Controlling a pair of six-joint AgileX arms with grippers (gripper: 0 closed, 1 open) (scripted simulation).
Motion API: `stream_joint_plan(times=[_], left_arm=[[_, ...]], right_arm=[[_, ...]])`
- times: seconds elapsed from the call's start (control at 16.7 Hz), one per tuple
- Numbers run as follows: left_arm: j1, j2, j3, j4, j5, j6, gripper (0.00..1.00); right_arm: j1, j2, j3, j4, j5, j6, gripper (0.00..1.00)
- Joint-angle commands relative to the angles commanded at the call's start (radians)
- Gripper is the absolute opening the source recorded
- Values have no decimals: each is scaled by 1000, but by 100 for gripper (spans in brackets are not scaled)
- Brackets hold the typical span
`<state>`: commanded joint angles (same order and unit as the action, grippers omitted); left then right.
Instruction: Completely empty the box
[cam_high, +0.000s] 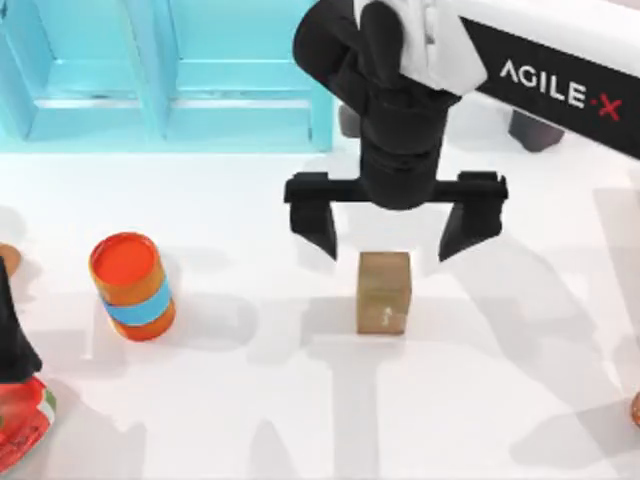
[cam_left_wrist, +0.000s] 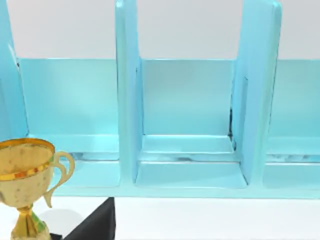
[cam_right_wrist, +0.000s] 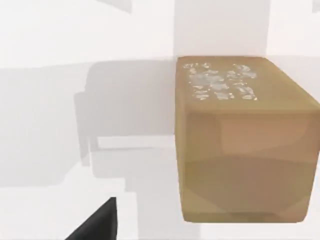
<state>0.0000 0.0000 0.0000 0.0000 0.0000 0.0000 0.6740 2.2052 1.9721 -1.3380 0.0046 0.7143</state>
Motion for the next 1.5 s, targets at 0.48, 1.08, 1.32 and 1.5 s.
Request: stream_joint_plan(times=[0.48, 1.08, 1.32, 1.5], left_arm=[[0, 0, 0, 0, 0, 0, 100], [0, 0, 0, 0, 0, 0, 100], [0, 0, 0, 0, 0, 0, 100], [0, 0, 0, 0, 0, 0, 100]], right_arm=[[-63, -4, 4, -14, -1, -64, 100], [-817, -106, -53, -64, -6, -806, 100], [-1058, -156, -86, -74, -8, -1047, 100], [-1128, -178, -102, -76, -9, -1117, 100]])
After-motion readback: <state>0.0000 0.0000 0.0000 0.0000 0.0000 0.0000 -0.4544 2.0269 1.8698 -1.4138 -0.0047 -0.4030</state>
